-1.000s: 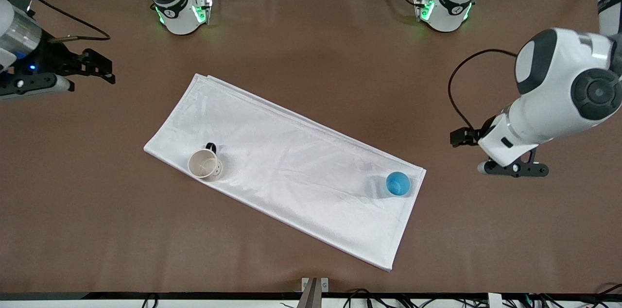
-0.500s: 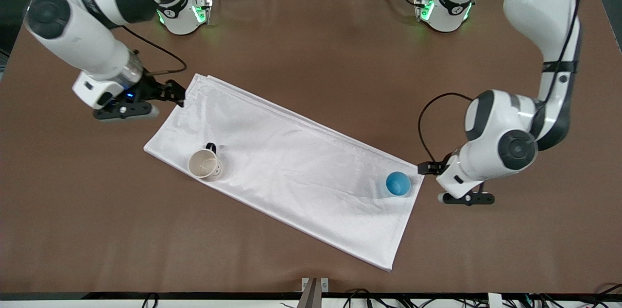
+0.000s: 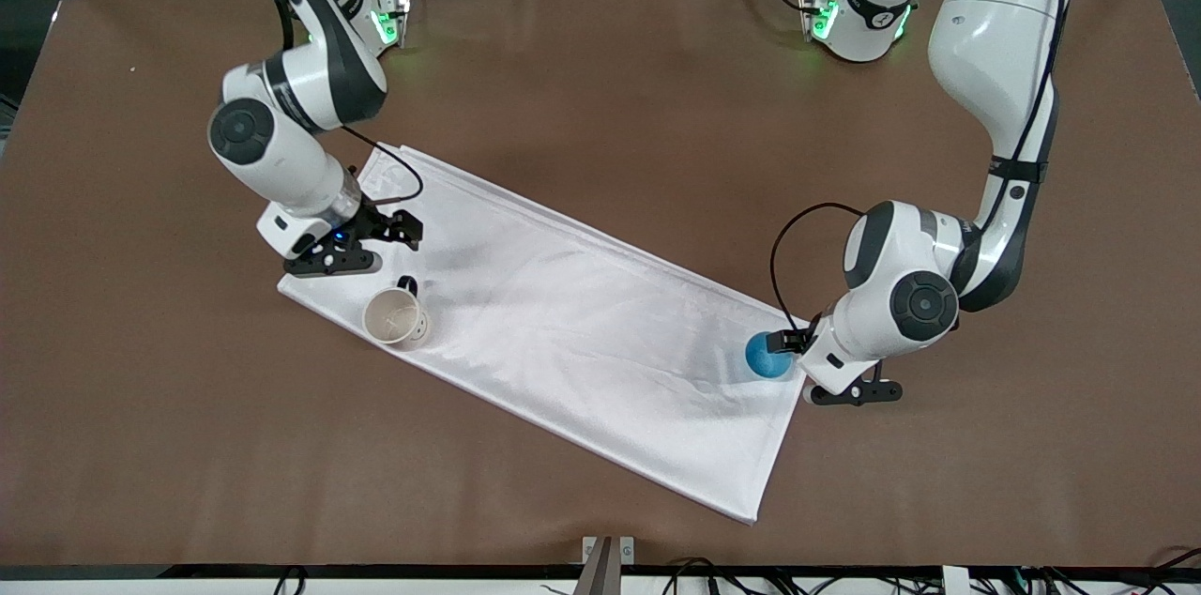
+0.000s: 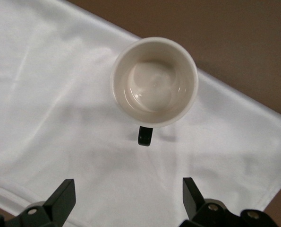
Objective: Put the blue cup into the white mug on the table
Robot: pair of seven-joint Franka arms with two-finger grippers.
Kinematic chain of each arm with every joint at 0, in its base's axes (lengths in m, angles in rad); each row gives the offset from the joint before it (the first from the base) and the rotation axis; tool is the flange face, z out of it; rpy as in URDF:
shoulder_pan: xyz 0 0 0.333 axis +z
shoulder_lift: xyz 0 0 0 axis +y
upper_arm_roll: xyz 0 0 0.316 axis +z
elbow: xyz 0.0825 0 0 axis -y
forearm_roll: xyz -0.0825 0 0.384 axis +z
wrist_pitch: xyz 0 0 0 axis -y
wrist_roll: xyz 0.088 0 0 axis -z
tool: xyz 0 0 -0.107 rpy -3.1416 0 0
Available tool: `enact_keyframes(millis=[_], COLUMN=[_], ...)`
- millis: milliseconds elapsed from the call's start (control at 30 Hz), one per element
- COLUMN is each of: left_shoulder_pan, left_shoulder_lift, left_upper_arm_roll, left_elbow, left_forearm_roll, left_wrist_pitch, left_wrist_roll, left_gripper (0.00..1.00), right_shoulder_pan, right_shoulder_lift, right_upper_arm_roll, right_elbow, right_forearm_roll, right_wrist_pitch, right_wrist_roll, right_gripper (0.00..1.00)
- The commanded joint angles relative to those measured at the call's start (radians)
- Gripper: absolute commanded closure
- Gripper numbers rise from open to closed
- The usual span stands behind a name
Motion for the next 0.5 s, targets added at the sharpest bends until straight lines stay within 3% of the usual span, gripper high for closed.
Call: enact_keyframes(millis=[0,100,233,267,467], left_shoulder_pan=[-0.003,-0.004,-0.015,-0.018,-0.021], left_shoulder_lift=[0.047,0.063,0.071,0.071,0.070], left_upper_arm_roll=[0.003,0.003,0.005,0.005,0.005], left_elbow=[0.028,0.028,0.025,0.025,0.025], left_forearm_roll=[-0.010,-0.018,-0.016,-0.015,-0.012], left_wrist_pitch=[0.038,0.067,0.076,0.076,0.076], left_wrist_roll=[-0.066,-0.095,-0.117,-0.124,-0.134], left_gripper=[0.18,0.43,0.93,1.00,1.00], right_shoulder_pan=[0.004,0.008,0.009,0.009,0.014], right_shoulder_lift=[0.072,0.107,0.144,0.152,0.179], right_upper_arm_roll=[0.003,0.003,0.001,0.000,-0.008], right_elbow=[0.010,0.016,0.047,0.053,0.085], right_forearm_roll=[-0.070,-0.142,-0.179,-0.181,-0.181], right_wrist_pitch=[0.057,0.089,0.089,0.089,0.089], right_wrist_roll=[0.070,0.129,0.179,0.182,0.183], right_gripper=[0.03,0.08,0.18,0.21,0.42])
